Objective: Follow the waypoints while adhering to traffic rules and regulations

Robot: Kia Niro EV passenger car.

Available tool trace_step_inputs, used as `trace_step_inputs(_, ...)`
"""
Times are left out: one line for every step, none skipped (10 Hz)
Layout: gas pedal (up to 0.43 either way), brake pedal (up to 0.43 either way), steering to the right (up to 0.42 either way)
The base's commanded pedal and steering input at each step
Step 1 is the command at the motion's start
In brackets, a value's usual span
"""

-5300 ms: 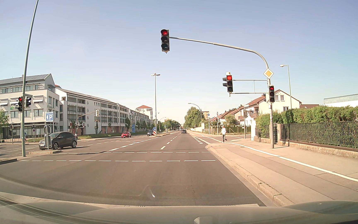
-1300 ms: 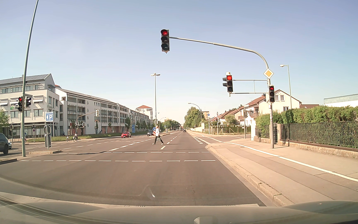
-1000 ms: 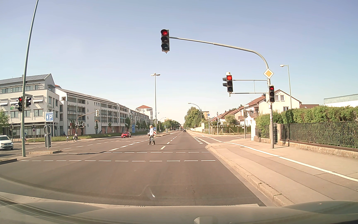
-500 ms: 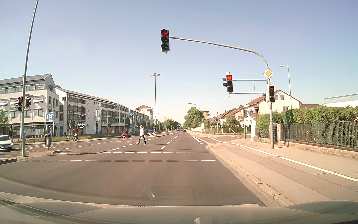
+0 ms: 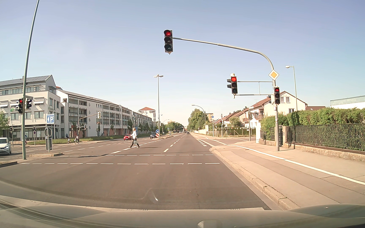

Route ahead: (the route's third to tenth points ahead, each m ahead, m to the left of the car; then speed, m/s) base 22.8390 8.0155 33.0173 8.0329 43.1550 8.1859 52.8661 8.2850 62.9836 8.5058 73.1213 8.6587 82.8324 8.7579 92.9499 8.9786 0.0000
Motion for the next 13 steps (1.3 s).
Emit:
trace_step_inputs(0.0, 0.293, 0.007)
trace_step_inputs(0.0, 0.293, 0.007)
trace_step_inputs(0.0, 0.293, 0.007)
trace_step_inputs(0.0, 0.293, 0.007)
trace_step_inputs(0.0, 0.293, 0.007)
trace_step_inputs(0.0, 0.293, 0.007)
trace_step_inputs(0.0, 0.293, 0.006)
trace_step_inputs(0.0, 0.293, 0.006)
trace_step_inputs(0.0, 0.293, 0.007)
trace_step_inputs(0.0, 0.293, 0.006)
trace_step_inputs(0.0, 0.293, 0.007)
trace_step_inputs(0.0, 0.293, 0.007)
trace_step_inputs(0.0, 0.293, 0.006)
